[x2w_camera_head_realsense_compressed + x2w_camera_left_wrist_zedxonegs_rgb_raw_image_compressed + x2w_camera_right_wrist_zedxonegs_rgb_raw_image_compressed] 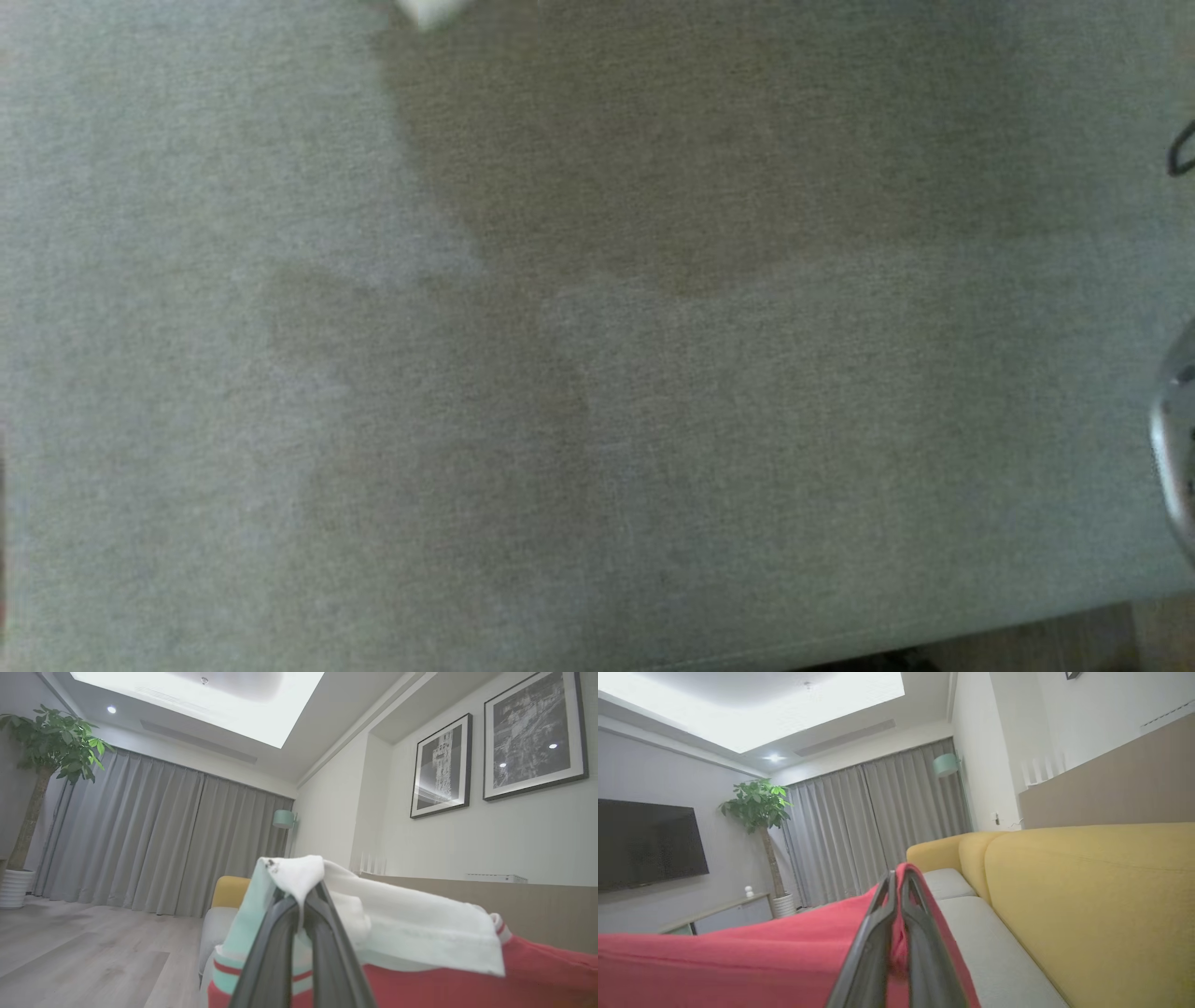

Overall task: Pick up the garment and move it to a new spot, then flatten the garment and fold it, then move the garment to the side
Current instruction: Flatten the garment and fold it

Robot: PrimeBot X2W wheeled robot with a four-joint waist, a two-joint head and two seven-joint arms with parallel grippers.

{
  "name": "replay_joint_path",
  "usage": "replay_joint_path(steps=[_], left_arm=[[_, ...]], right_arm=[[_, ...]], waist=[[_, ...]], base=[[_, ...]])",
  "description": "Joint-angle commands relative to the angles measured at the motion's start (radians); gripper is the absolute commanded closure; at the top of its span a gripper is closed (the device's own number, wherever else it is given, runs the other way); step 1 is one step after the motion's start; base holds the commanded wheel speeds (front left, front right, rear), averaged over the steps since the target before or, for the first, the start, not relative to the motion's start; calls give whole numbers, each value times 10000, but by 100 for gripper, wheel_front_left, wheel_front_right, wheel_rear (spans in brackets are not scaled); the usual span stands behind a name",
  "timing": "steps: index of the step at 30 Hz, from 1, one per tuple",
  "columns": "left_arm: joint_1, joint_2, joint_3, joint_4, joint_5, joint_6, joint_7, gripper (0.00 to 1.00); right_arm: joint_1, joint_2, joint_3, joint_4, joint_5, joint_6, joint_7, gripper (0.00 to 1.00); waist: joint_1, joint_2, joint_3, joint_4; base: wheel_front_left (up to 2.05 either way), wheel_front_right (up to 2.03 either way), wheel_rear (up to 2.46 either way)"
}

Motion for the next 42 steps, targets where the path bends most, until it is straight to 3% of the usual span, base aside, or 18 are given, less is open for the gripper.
replay_joint_path(steps=[1,5,9,14,20,25,30,36,42], left_arm=[[-360,302,199,-95,61,-207,-327,100],[361,38,-212,225,64,-686,-851,100],[2159,-270,-578,481,-70,-789,-1247,100],[4543,-683,-772,339,-471,-684,-1516,100],[8207,-1149,-1105,-435,-1173,-271,-1549,100],[10657,-1300,-1451,-1552,-2033,216,-711,100],[12383,-1166,-1715,-2774,-2747,1004,436,100],[13899,-800,-2227,-4254,-3297,1843,1786,100],[14113,-754,-1943,-4996,-3432,2151,1741,100]], right_arm=[[-232,-139,219,13,-93,-7,-239,100],[462,-456,570,741,-112,-7,-502,100],[1802,-549,771,1395,259,-7,-769,100],[3194,-640,837,2092,511,-7,-764,100],[5387,-306,93,2708,2,-7,478,100],[7335,170,-683,2024,-1001,-7,1203,100],[8905,609,-1421,993,-1312,-7,1935,100],[10847,855,-2361,-1183,-2602,-7,3001,100],[11702,881,-2320,-2257,-1919,-7,3451,100]], waist=[[-3,1,27,76],[-3,1,123,265],[-3,1,6,415],[-3,1,-430,616],[-3,1,-1608,940],[-3,1,-2556,1194],[-3,1,-3108,1405],[-3,1,-3420,1484],[-3,1,-3414,1250]], base=[[0,0,0],[0,0,0],[0,0,0],[0,0,0],[0,0,0],[0,0,0],[0,0,0],[0,0,0],[0,0,0]])
